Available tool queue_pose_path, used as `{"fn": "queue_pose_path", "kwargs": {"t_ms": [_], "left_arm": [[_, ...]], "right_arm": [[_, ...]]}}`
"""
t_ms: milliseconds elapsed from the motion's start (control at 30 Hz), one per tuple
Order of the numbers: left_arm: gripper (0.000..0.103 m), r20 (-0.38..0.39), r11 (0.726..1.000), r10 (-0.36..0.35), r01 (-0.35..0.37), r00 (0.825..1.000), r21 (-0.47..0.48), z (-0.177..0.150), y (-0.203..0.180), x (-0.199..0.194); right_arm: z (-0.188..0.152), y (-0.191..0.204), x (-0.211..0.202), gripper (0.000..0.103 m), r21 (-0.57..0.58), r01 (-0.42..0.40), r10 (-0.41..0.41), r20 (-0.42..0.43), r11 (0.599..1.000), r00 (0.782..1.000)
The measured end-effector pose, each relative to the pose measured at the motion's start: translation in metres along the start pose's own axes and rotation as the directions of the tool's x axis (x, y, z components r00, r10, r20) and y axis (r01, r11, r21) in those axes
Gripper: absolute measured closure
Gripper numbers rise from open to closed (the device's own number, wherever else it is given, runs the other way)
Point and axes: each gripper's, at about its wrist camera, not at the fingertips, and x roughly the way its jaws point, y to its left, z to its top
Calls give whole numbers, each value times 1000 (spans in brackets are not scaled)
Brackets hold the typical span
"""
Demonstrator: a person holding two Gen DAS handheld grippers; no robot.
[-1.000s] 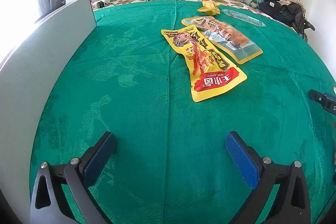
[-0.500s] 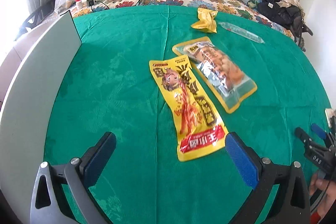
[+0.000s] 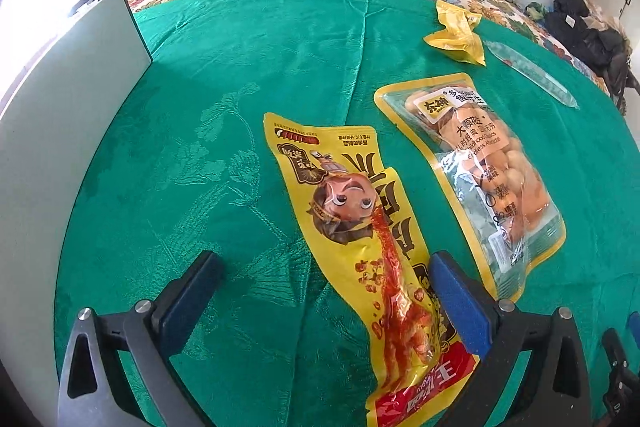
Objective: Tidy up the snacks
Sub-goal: 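Lower the left gripper onto the long yellow snack bag and close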
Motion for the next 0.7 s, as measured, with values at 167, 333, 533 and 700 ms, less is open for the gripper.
{"fn": "queue_pose_path", "kwargs": {"t_ms": [167,333,533,700], "left_arm": [[63,6,995,-73,73,997,61,-9,8,-19],[72,-32,987,-144,146,989,60,-31,35,-35],[72,-51,981,-180,183,982,59,-58,66,-51],[45,-42,981,-171,174,984,87,-65,63,-53]], "right_arm": [[0,0,0,9,0,0,0,0,1000,1000],[0,0,0,9,0,0,0,0,1000,1000],[0,0,0,9,0,0,0,0,1000,1000],[0,0,0,9,0,0,0,0,1000,1000]]}}
